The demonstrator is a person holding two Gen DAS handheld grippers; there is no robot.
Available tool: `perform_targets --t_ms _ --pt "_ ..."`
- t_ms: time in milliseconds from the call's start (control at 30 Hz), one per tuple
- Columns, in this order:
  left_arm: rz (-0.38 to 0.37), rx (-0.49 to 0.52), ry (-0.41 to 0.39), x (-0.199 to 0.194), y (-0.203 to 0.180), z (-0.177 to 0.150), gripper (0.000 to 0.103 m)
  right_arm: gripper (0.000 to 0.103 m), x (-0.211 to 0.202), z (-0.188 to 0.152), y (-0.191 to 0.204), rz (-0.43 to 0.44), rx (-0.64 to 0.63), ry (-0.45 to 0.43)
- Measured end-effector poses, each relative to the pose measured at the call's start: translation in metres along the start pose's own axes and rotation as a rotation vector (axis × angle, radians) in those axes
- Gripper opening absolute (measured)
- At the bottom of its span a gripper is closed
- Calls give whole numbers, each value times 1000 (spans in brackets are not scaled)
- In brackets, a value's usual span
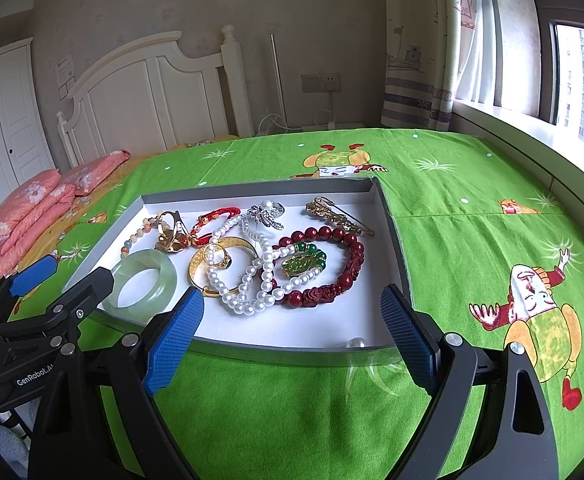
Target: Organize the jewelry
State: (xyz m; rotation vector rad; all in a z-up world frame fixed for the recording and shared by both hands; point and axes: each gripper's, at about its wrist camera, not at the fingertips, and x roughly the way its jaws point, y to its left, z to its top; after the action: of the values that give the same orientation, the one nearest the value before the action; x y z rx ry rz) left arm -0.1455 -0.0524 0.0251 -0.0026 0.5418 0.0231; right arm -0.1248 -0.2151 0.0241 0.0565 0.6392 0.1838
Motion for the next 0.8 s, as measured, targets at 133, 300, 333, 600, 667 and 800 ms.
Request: perform_targets --t_ms 133,300,333,600,667,800 --pt "0 0 0 0 0 0 100 86 0 0 0 0 -1 2" --pt "0 0 0 0 0 0 100 86 0 0 1 0 -2 1" --pt "0 0 -1 0 0 0 100 86 0 0 1 0 -2 1" --pt "0 0 -2 0 0 -1 100 86 0 0 1 0 -2 1" --pt "1 0 -5 0 -1 1 100 86 0 0 1 0 -2 1" --pt "-2 0 -8 -1 -1 3 100 86 0 0 1 0 -2 1"
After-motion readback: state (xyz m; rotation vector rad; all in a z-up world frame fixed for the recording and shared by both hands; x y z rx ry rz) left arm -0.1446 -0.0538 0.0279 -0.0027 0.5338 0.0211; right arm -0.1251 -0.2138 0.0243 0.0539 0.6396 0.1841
